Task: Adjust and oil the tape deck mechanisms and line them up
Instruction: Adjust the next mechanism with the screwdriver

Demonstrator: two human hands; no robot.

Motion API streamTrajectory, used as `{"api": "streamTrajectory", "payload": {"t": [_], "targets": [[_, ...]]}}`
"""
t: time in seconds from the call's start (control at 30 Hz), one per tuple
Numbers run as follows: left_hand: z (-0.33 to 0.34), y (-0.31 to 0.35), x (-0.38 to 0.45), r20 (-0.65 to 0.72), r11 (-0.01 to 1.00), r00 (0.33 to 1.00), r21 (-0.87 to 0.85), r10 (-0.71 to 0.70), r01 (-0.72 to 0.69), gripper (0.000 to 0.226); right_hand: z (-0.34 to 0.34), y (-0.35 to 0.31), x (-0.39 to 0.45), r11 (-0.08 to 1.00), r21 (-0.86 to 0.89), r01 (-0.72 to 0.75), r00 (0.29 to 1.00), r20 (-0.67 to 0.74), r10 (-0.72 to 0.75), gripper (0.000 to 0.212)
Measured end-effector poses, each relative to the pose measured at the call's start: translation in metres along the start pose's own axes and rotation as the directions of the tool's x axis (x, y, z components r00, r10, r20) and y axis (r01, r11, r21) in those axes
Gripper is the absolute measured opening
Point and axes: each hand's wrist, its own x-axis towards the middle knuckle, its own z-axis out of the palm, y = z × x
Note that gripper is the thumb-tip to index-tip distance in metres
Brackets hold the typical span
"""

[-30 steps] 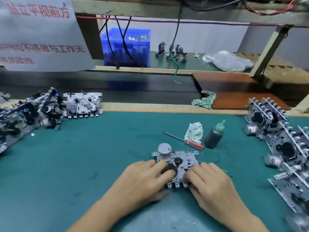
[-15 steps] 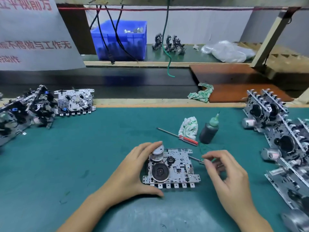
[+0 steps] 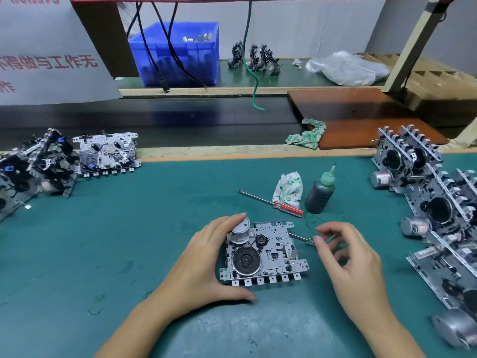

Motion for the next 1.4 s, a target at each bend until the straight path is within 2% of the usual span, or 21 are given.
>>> {"api": "streamTrajectory", "payload": {"t": [0.13, 0.3, 0.37, 0.47, 0.53, 0.6, 0.67, 0.73, 0.83, 0.9, 1.0, 1.07, 1.1, 1.13, 1.17, 1.2, 1.27, 1.4], "targets": [[0.000, 0.002, 0.000, -0.028, 0.999, 0.998, 0.021, 0.047, -0.046, 0.100, 0.001, -0.001, 0.004, 0.999, -0.009, -0.036, 0.999, -0.032, 0.035, 0.029], [0.000, 0.001, 0.001, -0.024, 0.999, 0.999, 0.026, 0.044, -0.043, 0.106, -0.003, -0.013, 0.020, 0.997, 0.062, -0.043, 0.986, -0.158, 0.053, 0.041], [0.002, -0.001, 0.001, -0.029, 0.999, 0.999, 0.037, 0.035, -0.034, 0.106, -0.002, -0.013, 0.035, 0.992, 0.066, -0.106, 0.980, -0.165, 0.115, 0.053], [0.006, -0.002, 0.011, -0.064, 1.000, 0.998, 0.015, 0.005, -0.004, 0.105, 0.004, -0.010, 0.063, 0.955, 0.103, -0.279, 0.952, -0.104, 0.289, 0.067], [0.005, -0.003, 0.024, -0.063, 0.999, 0.998, -0.036, -0.020, 0.017, 0.106, 0.011, -0.006, 0.077, 0.897, 0.153, -0.414, 0.905, -0.035, 0.424, 0.059], [0.001, -0.005, 0.039, -0.014, 0.992, 0.999, -0.117, -0.040, 0.038, 0.104, 0.020, -0.002, 0.084, 0.854, 0.126, -0.505, 0.862, 0.022, 0.506, 0.040], [-0.004, -0.007, 0.055, 0.014, 0.964, 0.996, -0.252, -0.088, 0.088, 0.092, 0.028, -0.003, 0.087, 0.852, 0.109, -0.512, 0.858, 0.020, 0.513, 0.029], [-0.006, -0.009, 0.069, -0.043, 0.918, 0.986, -0.375, -0.161, 0.134, 0.061, 0.031, -0.011, 0.091, 0.879, 0.173, -0.445, 0.888, -0.041, 0.458, 0.019], [-0.002, -0.015, 0.079, -0.133, 0.916, 0.973, -0.382, -0.188, 0.124, 0.019, 0.029, -0.029, 0.103, 0.909, 0.318, -0.269, 0.940, -0.118, 0.320, 0.011], [0.000, -0.018, 0.078, -0.149, 0.918, 0.975, -0.385, -0.165, 0.096, 0.012, 0.029, -0.042, 0.106, 0.809, 0.534, -0.246, 0.941, -0.068, 0.331, 0.003], [-0.001, -0.020, 0.076, -0.147, 0.875, 0.976, -0.479, -0.159, 0.070, 0.016, 0.036, -0.052, 0.100, 0.500, 0.820, -0.279, 0.925, 0.090, 0.368, 0.017], [-0.003, -0.020, 0.077, -0.126, 0.844, 0.978, -0.532, -0.165, 0.074, 0.023, 0.040, -0.053, 0.096, 0.304, 0.904, -0.300, 0.908, 0.173, 0.382, 0.019], [-0.003, -0.019, 0.077, -0.101, 0.848, 0.983, -0.525, -0.155, 0.080, 0.025, 0.040, -0.052, 0.095, 0.224, 0.924, -0.309, 0.896, 0.204, 0.394, 0.012], [-0.002, -0.018, 0.077, -0.075, 0.862, 0.987, -0.500, -0.140, 0.084, 0.029, 0.039, -0.052, 0.096, 0.164, 0.935, -0.314, 0.883, 0.224, 0.411, 0.005], [-0.001, -0.017, 0.077, -0.058, 0.883, 0.991, -0.462, -0.124, 0.084, 0.036, 0.038, -0.050, 0.097, 0.120, 0.941, -0.316, 0.868, 0.236, 0.436, 0.009], [0.000, -0.016, 0.076, -0.051, 0.906, 0.992, -0.416, -0.111, 0.080, 0.039, 0.038, -0.048, 0.098, 0.087, 0.943, -0.320, 0.852, 0.246, 0.463, 0.015], [0.002, -0.015, 0.077, -0.067, 0.935, 0.992, -0.347, -0.102, 0.073, 0.031, 0.037, -0.047, 0.101, 0.068, 0.946, -0.317, 0.823, 0.238, 0.516, 0.028], [-0.001, -0.017, 0.076, 0.013, 0.897, 0.994, -0.431, -0.107, 0.102, 0.024, 0.039, -0.044, 0.100, 0.228, 0.925, -0.303, 0.851, 0.155, 0.503, 0.027]]}}
